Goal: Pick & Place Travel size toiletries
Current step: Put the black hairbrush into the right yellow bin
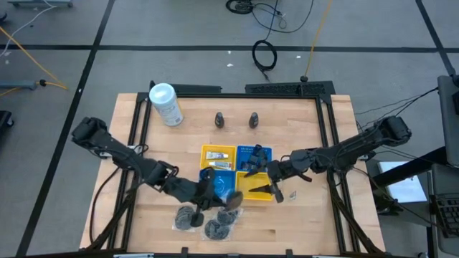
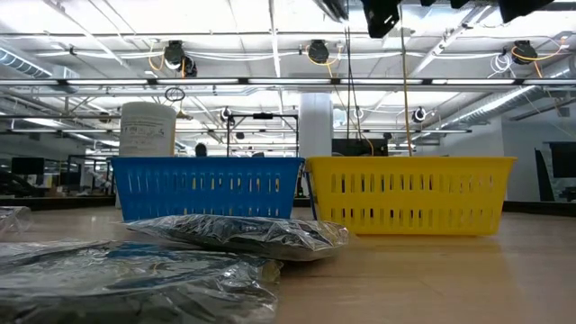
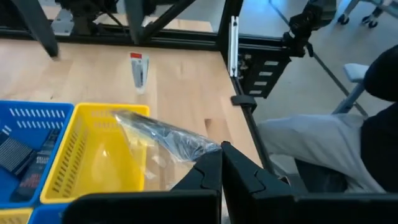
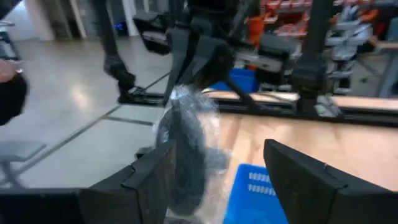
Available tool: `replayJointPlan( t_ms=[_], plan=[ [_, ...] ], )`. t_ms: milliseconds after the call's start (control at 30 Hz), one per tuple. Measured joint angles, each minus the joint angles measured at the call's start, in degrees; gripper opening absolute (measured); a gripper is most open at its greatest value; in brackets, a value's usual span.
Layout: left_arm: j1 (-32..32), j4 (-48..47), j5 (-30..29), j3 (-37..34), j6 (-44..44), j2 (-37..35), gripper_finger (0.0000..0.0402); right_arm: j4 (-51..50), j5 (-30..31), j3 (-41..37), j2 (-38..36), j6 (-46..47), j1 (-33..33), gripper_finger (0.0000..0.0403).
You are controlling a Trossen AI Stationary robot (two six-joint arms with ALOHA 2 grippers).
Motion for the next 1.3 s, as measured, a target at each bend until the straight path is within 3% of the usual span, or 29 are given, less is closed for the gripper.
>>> replayJointPlan(
  t_ms=[400,633,800,967,1133,1300],
  plan=[
    [2.19,4.40,3.71,0.33,5.22,0.21,0.0000,7.55,-3.79,-0.02,7.06,1.09,-1.78,0.0244],
    [3.04,3.62,3.77,0.30,6.26,0.21,0.0000,13.16,-13.39,-0.02,10.80,5.46,-3.76,0.0241],
    [4.09,3.42,3.09,0.30,6.61,0.21,0.0000,13.61,-15.62,-0.02,11.27,5.12,-3.94,0.0225],
    [5.04,3.30,2.85,0.30,6.61,0.21,0.0000,13.16,-15.65,-0.02,11.27,5.14,-3.94,0.0167],
    [5.32,2.95,2.69,0.30,6.25,0.21,0.0000,10.30,-15.37,-0.02,11.29,2.49,-3.94,0.0036],
    [5.30,2.99,2.67,0.30,3.97,0.21,0.0000,10.44,-15.22,-0.02,11.27,1.72,-3.74,0.0022]
  ],
)
